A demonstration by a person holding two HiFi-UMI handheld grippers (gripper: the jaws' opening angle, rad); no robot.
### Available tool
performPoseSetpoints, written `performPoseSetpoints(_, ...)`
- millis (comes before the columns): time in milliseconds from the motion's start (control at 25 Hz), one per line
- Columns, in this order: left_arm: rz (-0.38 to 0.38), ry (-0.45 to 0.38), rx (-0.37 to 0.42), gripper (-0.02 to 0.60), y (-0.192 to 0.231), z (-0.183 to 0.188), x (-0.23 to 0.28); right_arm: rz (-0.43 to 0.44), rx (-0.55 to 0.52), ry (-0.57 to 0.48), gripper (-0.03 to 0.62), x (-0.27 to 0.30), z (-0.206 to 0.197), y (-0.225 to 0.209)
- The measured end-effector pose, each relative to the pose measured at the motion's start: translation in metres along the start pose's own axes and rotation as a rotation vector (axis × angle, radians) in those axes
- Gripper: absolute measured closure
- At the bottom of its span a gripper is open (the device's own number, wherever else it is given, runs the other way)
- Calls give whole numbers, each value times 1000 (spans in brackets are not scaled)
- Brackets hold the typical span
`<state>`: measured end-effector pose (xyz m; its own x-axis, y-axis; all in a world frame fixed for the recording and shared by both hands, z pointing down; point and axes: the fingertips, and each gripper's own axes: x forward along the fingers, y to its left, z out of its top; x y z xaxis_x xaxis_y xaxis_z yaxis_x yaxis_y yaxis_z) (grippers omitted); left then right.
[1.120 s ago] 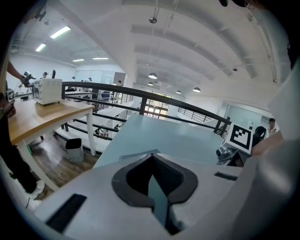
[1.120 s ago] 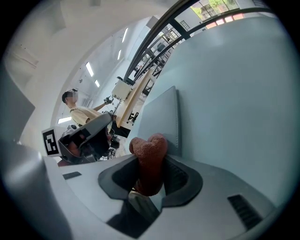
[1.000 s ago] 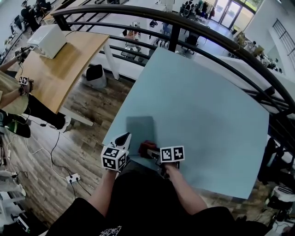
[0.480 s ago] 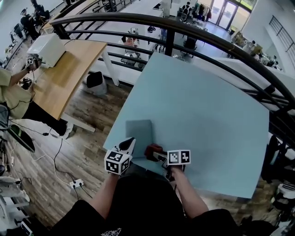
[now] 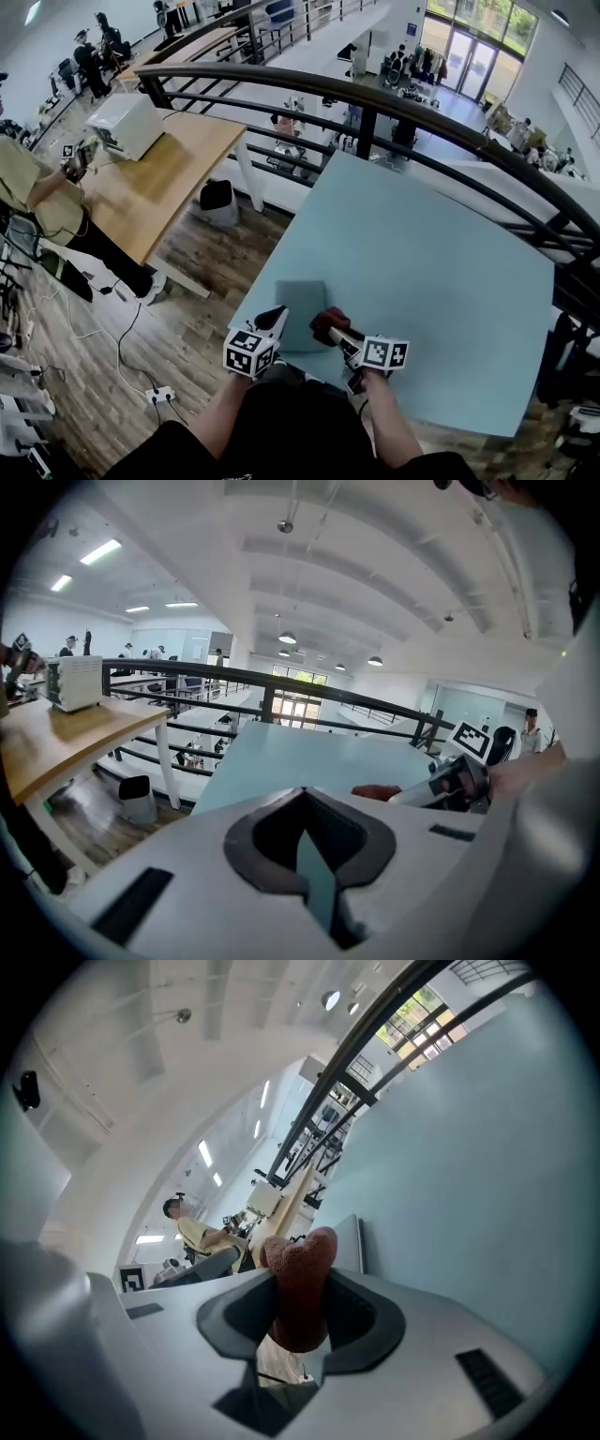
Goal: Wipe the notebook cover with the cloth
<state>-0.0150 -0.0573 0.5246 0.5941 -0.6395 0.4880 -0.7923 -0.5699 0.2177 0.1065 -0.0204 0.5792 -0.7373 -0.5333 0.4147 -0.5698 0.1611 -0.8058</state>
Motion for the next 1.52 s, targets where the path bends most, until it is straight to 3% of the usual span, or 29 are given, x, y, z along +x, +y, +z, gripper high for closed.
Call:
performPoseSetpoints(360,-15,-92,16,574,18,40,-22,-11,-169,-192,462,-7,52,50)
performPoseSetpoints(1200,-64,-250,80,574,46,111,-86,-218,-486,-441,462,-42,93,146)
performPoseSetpoints(1520,-83,-306,98,574,50,136,-96,-243,-555,-528,462,-51,109,176)
